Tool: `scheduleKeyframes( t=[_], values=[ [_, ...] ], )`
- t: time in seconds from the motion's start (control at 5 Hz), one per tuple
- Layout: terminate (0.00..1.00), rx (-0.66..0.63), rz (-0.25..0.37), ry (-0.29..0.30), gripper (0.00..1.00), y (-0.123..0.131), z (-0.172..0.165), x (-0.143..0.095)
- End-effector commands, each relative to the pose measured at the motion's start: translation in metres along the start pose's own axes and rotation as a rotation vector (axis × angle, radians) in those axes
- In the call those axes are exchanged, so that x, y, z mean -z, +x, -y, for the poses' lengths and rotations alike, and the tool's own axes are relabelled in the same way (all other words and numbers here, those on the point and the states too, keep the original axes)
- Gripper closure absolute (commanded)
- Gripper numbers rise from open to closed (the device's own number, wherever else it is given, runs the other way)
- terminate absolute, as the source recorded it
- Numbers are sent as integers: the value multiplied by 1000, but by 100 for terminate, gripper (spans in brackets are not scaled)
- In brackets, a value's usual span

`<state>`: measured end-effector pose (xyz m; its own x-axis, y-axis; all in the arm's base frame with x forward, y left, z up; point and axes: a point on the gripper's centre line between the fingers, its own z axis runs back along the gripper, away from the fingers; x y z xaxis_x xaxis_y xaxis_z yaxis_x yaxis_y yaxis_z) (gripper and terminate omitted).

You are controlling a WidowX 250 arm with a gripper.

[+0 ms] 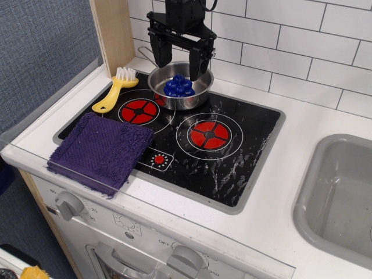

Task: Place the grapes in the stainless pot.

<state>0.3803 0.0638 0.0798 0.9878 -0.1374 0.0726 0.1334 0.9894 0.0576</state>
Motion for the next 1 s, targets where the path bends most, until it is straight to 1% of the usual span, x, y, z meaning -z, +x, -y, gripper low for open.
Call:
scheduleKeyframes(
  t=[0.0,0.6,0.8],
  values=[
    [0,0,80,22,0,-10,-8,-32],
    [0,0,80,22,0,-10,-8,-32],
    [100,0,80,22,0,-10,-8,-32]
  ],
)
